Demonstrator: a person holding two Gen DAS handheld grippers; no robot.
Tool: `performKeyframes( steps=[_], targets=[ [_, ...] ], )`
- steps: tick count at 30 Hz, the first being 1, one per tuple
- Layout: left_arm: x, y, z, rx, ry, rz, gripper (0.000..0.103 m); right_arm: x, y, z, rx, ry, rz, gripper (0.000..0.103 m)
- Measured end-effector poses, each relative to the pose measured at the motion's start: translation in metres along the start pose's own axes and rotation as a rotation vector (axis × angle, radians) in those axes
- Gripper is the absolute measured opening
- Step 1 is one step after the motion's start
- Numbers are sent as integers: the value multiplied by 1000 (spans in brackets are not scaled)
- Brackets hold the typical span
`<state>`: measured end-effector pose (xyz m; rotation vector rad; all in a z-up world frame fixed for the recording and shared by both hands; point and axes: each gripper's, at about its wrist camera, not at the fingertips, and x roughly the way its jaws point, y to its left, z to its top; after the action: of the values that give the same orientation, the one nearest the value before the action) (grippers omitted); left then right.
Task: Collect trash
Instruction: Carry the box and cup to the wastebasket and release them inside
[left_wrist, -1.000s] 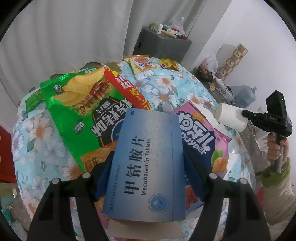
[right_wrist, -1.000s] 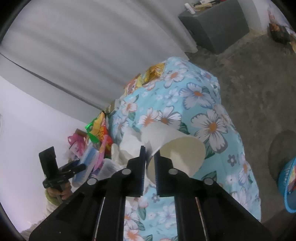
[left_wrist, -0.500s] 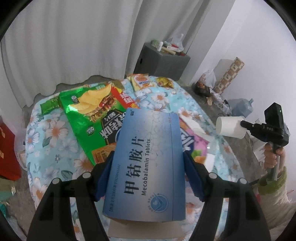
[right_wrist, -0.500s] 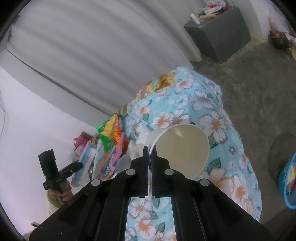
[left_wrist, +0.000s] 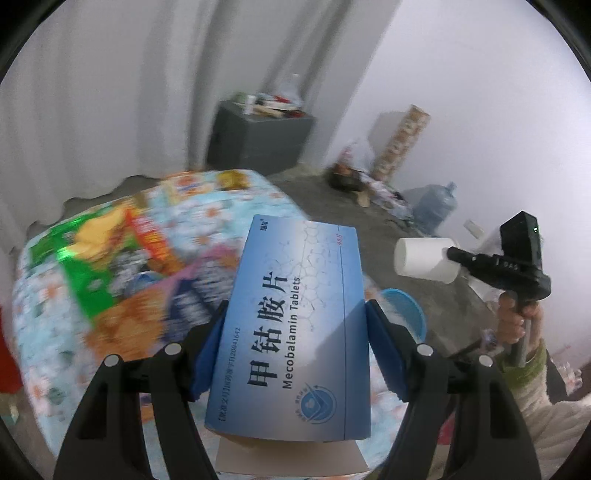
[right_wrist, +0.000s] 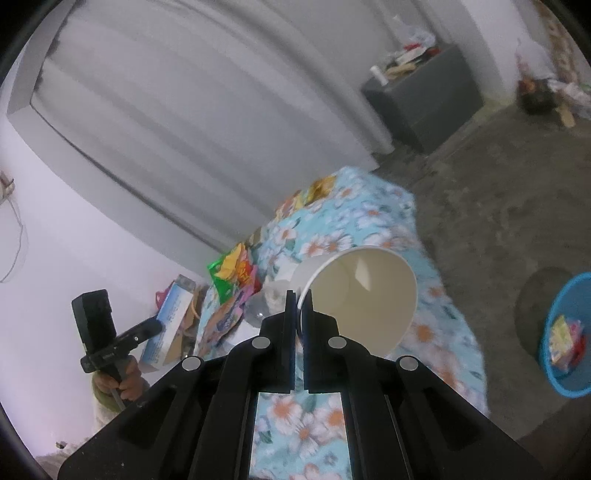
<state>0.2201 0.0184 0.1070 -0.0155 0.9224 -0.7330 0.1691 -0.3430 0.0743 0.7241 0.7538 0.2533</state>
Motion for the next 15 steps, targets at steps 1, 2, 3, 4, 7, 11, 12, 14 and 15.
performKeyframes(
  steps=[1, 2, 3, 4, 7, 11, 12, 14, 15],
  targets=[
    [5, -7, 3, 7, 5, -14, 70, -10, -6, -2, 7, -17, -9, 1],
    [17, -22, 10, 20, 16, -40, 70, -17, -10, -3, 13, -27, -14, 1],
    [26, -32, 14, 27, 24, -58, 70, -30, -19, -6, 27, -48, -26, 1],
    [38, -46, 20, 38, 38, -85, 70, -39, -27, -8, 40, -64, -35, 1],
    [78, -88, 35, 93, 88, -160, 70, -72, -58, -18, 98, -116, -81, 1],
    [148, -164, 43, 195, 199, -240, 70, -110, -112, -36, 211, -172, -162, 1],
    [161, -177, 42, 210, 219, -247, 70, -117, -126, -40, 239, -181, -189, 1],
    [199, -213, 39, 255, 281, -268, 70, -126, -151, -48, 296, -191, -226, 1],
    [221, -232, 36, 279, 313, -271, 70, -131, -168, -54, 332, -193, -248, 1]
  ],
)
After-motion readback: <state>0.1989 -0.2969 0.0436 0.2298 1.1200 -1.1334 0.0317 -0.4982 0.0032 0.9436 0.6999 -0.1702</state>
